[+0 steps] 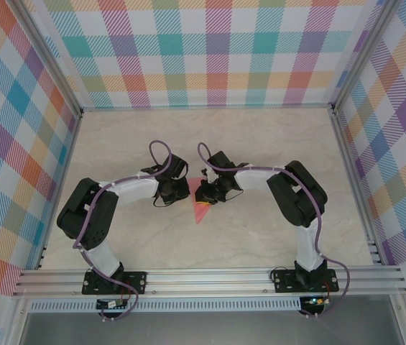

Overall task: Fold a paper plane with a square sheet of paper (pick it up from the middle)
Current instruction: Third fold the triangle at the center of the table.

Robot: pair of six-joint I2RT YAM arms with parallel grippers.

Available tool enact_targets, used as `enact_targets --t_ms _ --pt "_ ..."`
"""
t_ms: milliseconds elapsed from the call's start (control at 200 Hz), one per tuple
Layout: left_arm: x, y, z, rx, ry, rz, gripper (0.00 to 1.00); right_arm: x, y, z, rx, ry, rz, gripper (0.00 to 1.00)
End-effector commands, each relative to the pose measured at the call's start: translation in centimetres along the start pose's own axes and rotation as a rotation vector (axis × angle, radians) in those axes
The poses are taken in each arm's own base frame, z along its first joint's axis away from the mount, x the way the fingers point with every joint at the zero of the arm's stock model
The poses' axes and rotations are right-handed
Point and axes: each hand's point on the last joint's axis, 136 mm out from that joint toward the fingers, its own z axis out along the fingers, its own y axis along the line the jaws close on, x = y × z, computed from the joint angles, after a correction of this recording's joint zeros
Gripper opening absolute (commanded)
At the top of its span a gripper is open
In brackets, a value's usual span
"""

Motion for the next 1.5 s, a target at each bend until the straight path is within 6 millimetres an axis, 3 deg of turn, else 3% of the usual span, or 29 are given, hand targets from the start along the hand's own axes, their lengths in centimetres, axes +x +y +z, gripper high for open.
enact_targets --t_ms 0,570,975,1115,1495 --pt "0.0 0.4 -0.8 -0.002 -0.005 -0.02 0.07 0.1 -0.3 0.7 0.012 0.02 -0.022 0.15" --pt "0.3 0.4 -1.2 0.018 -0.01 -0.038 0.07 0.9 -1.5 1.1 0.048 0.049 -0.004 0.31" --pt "1.4 -3.6 -0.3 0.243 0.079 -0.023 0.05 0.9 -2.1 1.2 0.077 0.047 -0.005 0.13" --pt "2.0 -3.6 0.2 0.244 0.104 -0.029 0.02 0.9 -2.1 1.2 0.08 0.047 -0.002 0.08" --pt "3.2 -2.5 1.2 0.199 0.154 -0.044 0.0 0.8 -2.3 1.3 0.087 0.048 0.004 0.04"
